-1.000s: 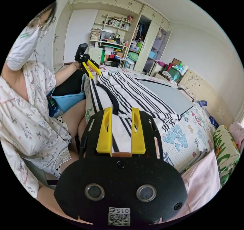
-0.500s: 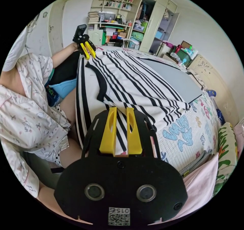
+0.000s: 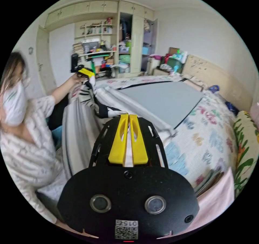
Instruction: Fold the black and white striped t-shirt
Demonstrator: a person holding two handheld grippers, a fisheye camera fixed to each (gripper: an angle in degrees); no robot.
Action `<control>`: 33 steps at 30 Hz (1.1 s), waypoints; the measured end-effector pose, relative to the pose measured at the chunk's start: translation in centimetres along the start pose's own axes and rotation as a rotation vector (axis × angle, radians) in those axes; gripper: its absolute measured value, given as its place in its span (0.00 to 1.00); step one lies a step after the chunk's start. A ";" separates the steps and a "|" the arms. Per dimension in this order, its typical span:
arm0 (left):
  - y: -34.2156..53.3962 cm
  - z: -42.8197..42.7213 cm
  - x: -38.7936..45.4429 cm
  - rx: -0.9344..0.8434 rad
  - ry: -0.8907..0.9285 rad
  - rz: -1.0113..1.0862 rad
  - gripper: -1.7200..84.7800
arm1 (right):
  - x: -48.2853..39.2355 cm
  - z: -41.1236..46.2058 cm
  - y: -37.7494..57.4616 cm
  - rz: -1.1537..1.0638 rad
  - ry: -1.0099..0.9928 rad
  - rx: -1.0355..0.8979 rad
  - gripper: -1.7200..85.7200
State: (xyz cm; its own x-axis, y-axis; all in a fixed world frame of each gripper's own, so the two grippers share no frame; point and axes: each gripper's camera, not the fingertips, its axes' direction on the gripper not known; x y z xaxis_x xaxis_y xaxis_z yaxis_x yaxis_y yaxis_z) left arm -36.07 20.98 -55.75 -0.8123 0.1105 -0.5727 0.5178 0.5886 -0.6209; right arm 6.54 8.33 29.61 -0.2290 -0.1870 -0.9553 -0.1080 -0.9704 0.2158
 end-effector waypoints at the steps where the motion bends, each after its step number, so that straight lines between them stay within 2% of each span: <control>1: -5.4 1.5 -3.7 0.036 -0.092 -0.079 0.04 | 3.6 2.3 -7.0 0.059 0.135 0.014 0.02; 2: -10.4 3.2 -7.7 0.090 -0.197 -0.218 0.04 | 7.4 4.3 -14.1 0.149 0.262 0.045 0.03; 4: -15.2 5.1 -11.0 0.217 -0.348 -0.406 0.06 | 11.6 5.9 -22.6 0.296 0.384 0.122 0.06; 5: -17.3 6.0 -11.3 0.264 -0.391 -0.500 0.09 | 12.5 6.3 -25.9 0.386 0.395 0.167 0.10; 6: -18.2 6.4 -10.8 0.284 -0.383 -0.510 0.11 | 12.2 6.6 -26.9 0.381 0.364 0.195 0.10; 7: -19.7 7.3 -9.0 0.289 -0.340 -0.472 0.12 | 10.5 7.5 -27.8 0.296 0.269 0.218 0.10; 9: -20.9 9.4 -5.4 0.184 -0.262 -0.356 0.13 | 7.2 10.3 -27.4 0.150 0.131 0.140 0.10; 11: -20.3 13.0 -1.2 0.024 -0.195 -0.233 0.13 | 3.3 15.9 -24.6 0.001 0.024 -0.055 0.11; 14: -19.9 17.7 0.4 -0.148 -0.105 -0.223 0.14 | 1.4 22.6 -21.9 -0.017 -0.039 -0.209 0.14; 16: -20.6 19.6 0.5 -0.226 -0.087 -0.243 0.15 | 0.9 25.8 -22.1 -0.010 -0.053 -0.275 0.15; 19: -22.8 21.6 0.5 -0.326 -0.108 -0.244 0.16 | 0.0 28.9 -24.1 -0.019 0.040 -0.309 0.17; 23: -26.2 23.1 1.4 -0.452 -0.009 -0.228 0.17 | 0.2 30.8 -27.5 0.035 0.057 -0.348 0.15; 27: -29.4 22.4 1.9 -0.450 -0.070 -0.223 0.12 | 1.6 31.0 -30.5 0.107 0.037 -0.357 0.12; 33: -33.7 20.3 -2.4 -0.374 0.045 -0.348 0.03 | 2.2 31.2 -35.9 0.110 0.000 -0.379 0.10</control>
State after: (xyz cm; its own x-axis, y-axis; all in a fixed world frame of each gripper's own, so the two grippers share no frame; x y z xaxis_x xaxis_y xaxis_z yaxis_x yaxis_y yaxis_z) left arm -46.06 -15.36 -44.33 -0.9345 -0.1137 -0.3374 0.0897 0.8418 -0.5323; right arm -20.32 47.50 26.04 -0.2190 -0.2928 -0.9308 0.2822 -0.9322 0.2268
